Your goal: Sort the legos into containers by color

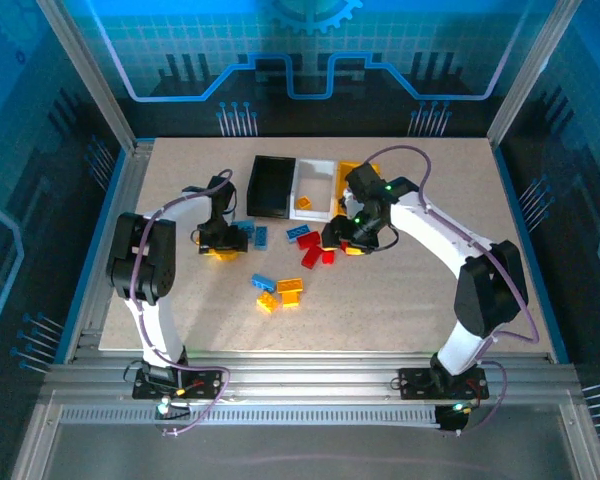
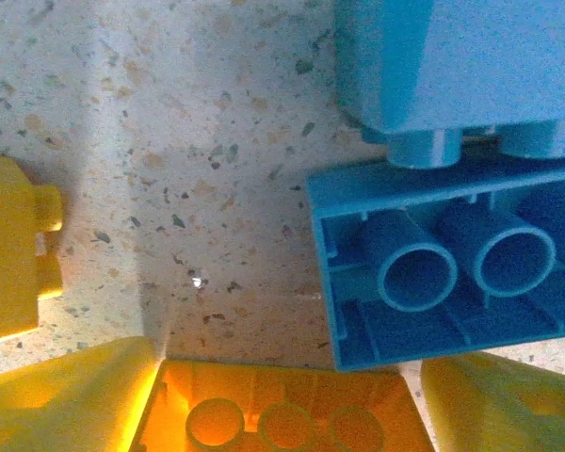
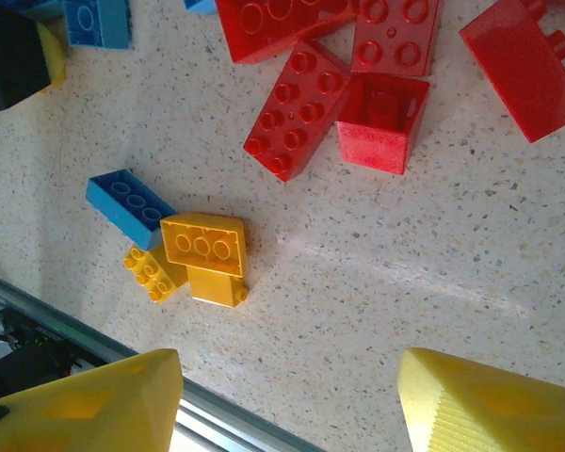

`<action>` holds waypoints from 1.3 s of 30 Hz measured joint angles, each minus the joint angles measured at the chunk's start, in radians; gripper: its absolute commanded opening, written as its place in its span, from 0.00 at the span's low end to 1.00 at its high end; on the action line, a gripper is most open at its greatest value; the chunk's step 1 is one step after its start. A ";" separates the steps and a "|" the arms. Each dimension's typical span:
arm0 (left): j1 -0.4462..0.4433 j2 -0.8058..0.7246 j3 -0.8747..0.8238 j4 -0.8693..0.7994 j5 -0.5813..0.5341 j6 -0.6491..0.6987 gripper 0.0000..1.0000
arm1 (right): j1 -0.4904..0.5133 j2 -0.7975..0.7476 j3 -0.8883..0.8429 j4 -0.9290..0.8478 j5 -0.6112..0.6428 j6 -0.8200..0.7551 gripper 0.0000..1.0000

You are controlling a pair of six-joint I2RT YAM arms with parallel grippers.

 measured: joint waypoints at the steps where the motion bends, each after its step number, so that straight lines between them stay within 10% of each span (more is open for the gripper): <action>1: 0.000 -0.003 -0.003 0.001 0.000 -0.001 0.74 | 0.000 0.000 -0.006 0.001 0.000 0.000 0.64; 28: -0.006 -0.171 -0.047 -0.056 0.117 -0.078 0.65 | 0.002 -0.041 -0.089 0.044 0.018 0.004 0.64; 39: -0.142 -0.135 0.258 -0.082 0.212 -0.237 0.65 | -0.023 -0.167 -0.172 0.043 0.024 0.005 0.64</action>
